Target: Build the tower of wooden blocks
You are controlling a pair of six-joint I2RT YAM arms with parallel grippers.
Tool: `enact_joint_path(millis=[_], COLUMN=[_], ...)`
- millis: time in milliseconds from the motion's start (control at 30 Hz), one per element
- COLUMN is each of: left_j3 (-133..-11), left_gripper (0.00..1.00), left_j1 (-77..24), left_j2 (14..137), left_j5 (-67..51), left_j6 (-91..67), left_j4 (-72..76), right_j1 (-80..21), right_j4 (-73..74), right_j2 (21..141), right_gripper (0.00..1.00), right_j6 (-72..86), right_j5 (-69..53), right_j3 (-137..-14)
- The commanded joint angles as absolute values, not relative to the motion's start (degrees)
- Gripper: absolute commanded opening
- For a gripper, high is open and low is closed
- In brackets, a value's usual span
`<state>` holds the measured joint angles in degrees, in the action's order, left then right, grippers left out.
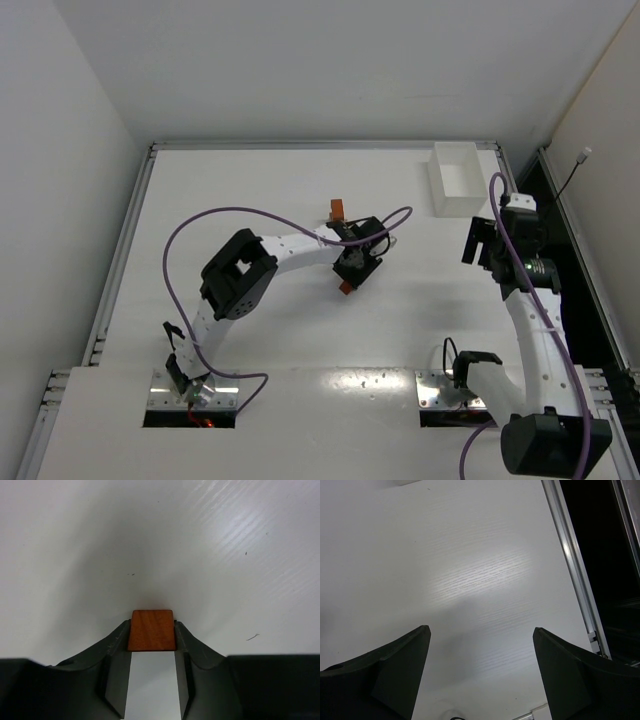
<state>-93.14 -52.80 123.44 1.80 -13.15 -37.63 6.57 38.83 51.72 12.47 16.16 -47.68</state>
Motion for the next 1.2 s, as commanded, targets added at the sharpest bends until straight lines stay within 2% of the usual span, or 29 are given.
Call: enact_joint_path(millis=[0, 33, 100, 133, 200, 233, 300, 367, 433, 533, 567, 633, 667, 700, 733, 767, 833, 1033, 1167], left_j3=[-95.01, -95.01, -93.26, -91.16, -88.96, -88.25, -89.37, -90.53, -87.82, -81.25, -79.38, -76.04, -73.68, -72.70, -71.82, -70.41, -69.35, -69.35, -69.96], left_gripper=[0.05, 0.00, 0.00, 0.00, 0.00, 0.00, 0.00, 0.00, 0.00, 0.00, 0.00, 0.00, 0.00, 0.00, 0.00, 0.00, 0.00, 0.00, 0.00], left_j1=[-52.56, -52.56, -51.42, -50.72, -48.27, -47.56, -45.27, -41.68, -39.74, -36.31, -34.73, -33.49, -32.27, -31.73, -31.21, -30.59, -28.75, -27.42, -26.81], left_j2=[122.09, 121.21, 117.28, 115.42, 111.46, 108.49, 107.06, 106.27, 105.04, 102.40, 101.78, 100.47, 100.46, 100.46, 101.16, 101.86, 101.87, 101.34, 101.95], left_j5=[0.36, -0.95, -5.25, -12.76, -20.53, -28.48, -34.16, -46.10, -55.75, -66.23, -67.84, -70.04, -70.92, -71.62, -71.63, -70.24, -68.65, -68.12, -67.59], left_j6=[-12.57, -12.57, -12.57, -12.57, -12.05, -11.26, -11.95, -14.40, -20.45, -35.99, -40.73, -56.63, -62.69, -69.02, -81.44, -86.26, -92.52, -94.39, -94.92], left_j4=[-37.53, -37.53, -35.52, -34.38, -28.85, -27.35, -26.72, -23.75, -19.19, -1.72, 10.16, 23.92, 38.52, 46.07, 53.54, 64.75, 68.89, 70.75, 70.75], right_j1=[6.77, 6.77, 6.77, 6.77, 6.77, 6.77, 6.77, 6.77, 6.77, 6.77, 6.77, 6.77, 6.77, 6.77, 6.25, 5.72, 5.71, 2.64, -1.13], right_j4=[35.86, 35.86, 35.34, 35.33, 34.64, 34.11, 32.79, 30.25, 28.14, 23.48, 19.29, 13.22, 9.62, 2.45, -0.15, -2.00, -8.41, -21.42, -23.03], right_j2=[51.77, 51.77, 52.29, 52.29, 52.29, 52.82, 52.82, 53.43, 54.22, 55.28, 56.07, 56.07, 56.07, 56.60, 56.60, 57.73, 59.76, 64.42, 65.47], right_gripper=[0.80, 0.80, 0.79, 0.78, 0.76, 0.76, 0.76, 0.76, 0.76, 0.76, 0.76, 0.76, 0.76, 0.76, 0.76, 0.76, 0.76, 0.73, 0.72], right_j6=[13.10, 13.10, 13.10, 13.10, 10.91, 10.03, 6.95, 6.94, 7.47, 9.83, 11.15, 17.29, 20.01, 25.61, 27.23, 28.20, 32.85, 43.84, 46.40], right_j5=[15.21, 14.60, 12.40, 9.52, 4.86, -1.78, -12.59, -18.96, -26.60, -37.32, -42.66, -47.52, -51.20, -52.37, -53.77, -54.31, -55.63, -56.95, -56.43], right_j3=[-47.64, -47.64, -47.11, -47.11, -46.58, -46.06, -46.05, -44.74, -44.21, -43.69, -43.68, -41.40, -40.61, -39.30, -39.29, -39.29, -39.81, -42.00, -46.21])
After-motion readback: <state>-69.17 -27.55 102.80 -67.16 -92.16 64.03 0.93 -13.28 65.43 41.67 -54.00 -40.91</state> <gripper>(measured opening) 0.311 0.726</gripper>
